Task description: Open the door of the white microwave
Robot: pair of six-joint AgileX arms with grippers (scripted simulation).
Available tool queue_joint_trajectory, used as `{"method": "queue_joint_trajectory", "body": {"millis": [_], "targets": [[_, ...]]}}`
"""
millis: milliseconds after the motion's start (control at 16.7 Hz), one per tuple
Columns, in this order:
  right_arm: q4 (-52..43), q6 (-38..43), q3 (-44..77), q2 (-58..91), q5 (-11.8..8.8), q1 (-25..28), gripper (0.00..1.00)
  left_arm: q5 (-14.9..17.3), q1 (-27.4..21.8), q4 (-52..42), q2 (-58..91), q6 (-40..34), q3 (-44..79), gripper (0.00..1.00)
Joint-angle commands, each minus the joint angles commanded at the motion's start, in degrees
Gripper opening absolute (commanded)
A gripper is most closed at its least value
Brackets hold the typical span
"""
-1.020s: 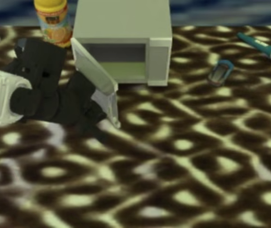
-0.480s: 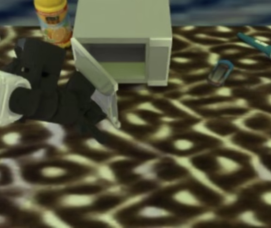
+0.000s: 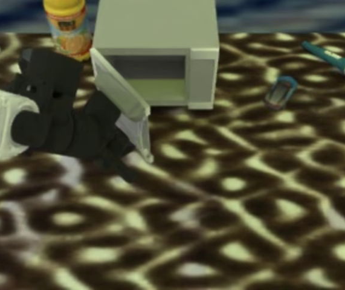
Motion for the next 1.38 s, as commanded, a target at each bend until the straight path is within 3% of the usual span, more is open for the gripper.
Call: {"method": "queue_joint_trajectory", "body": {"millis": [840, 1380], "targets": [[0.00, 0.00, 0.00, 0.00, 0.00, 0.00, 1.00, 0.00, 0.00, 0.00, 0.00, 0.00, 0.00, 0.00], [0.00, 0.00, 0.00, 0.00, 0.00, 0.00, 1.00, 0.00, 0.00, 0.00, 0.00, 0.00, 0.00, 0.68]]}}
